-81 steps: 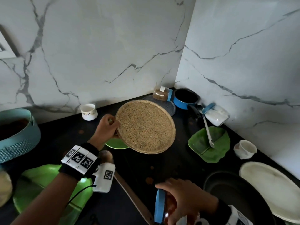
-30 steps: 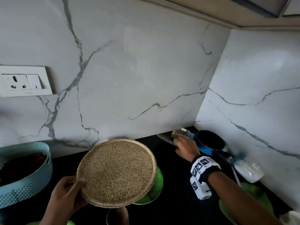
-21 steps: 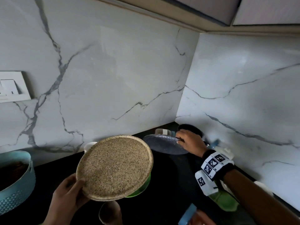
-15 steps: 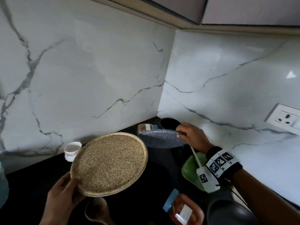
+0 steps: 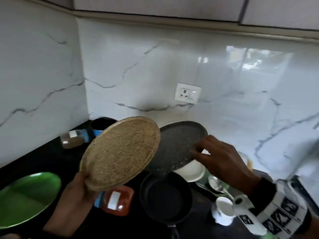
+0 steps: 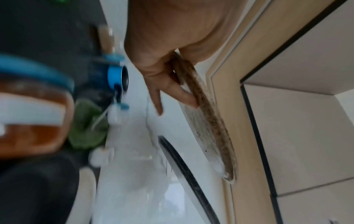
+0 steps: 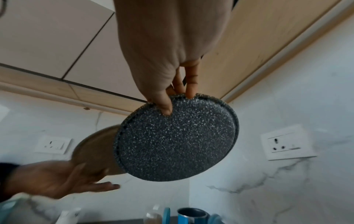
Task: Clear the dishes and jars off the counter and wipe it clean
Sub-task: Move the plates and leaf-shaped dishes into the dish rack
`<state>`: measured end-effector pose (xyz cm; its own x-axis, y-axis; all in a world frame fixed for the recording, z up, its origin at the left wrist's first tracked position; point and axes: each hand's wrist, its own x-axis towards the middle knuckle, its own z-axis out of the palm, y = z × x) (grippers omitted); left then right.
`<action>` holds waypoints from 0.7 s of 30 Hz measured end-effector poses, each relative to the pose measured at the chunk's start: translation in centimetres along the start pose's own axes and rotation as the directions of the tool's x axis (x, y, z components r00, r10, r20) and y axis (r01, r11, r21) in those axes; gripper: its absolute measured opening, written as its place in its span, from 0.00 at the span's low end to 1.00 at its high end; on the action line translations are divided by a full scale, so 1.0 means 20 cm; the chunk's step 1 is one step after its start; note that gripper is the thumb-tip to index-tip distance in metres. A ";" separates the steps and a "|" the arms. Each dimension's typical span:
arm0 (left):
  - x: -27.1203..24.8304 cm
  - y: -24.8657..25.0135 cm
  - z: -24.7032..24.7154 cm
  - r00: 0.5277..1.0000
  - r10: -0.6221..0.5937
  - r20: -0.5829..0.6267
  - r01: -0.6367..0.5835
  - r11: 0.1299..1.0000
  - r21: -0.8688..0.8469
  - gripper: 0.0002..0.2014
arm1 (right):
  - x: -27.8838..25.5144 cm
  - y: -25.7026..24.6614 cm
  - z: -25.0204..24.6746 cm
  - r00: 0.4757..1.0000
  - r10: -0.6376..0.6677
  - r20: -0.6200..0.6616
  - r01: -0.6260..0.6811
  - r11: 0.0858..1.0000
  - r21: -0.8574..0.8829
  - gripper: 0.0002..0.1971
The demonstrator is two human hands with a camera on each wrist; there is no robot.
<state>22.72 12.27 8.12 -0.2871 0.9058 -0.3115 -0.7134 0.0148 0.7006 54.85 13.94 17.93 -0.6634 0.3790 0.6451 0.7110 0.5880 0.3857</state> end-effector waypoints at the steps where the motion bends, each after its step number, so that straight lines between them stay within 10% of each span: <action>1: -0.01 -0.07 0.07 0.996 -0.082 0.046 0.081 0.996 0.024 0.11 | -0.06 0.02 -0.04 0.997 -0.071 0.005 0.071 0.997 0.029 0.04; 10: -0.44 -0.81 0.76 0.804 -0.503 0.318 0.381 0.845 0.374 0.21 | -0.86 0.25 -0.60 0.997 0.079 0.008 -0.079 0.996 -0.033 0.03; 17: -0.66 -1.20 1.06 0.746 -0.522 0.414 0.363 0.840 0.403 0.26 | -1.37 0.44 -0.77 0.912 0.409 0.043 -0.406 0.880 0.247 0.11; 21: -0.73 -1.32 1.21 0.741 -0.488 0.461 0.330 0.863 0.382 0.16 | -1.51 0.50 -0.86 0.633 0.774 -0.021 -0.630 0.530 0.567 0.17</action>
<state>61.18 8.88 9.63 0.4296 0.8596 -0.2767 -0.4666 0.4737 0.7469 85.96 -3.87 13.72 0.1354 0.6803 0.7203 0.6628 0.4782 -0.5762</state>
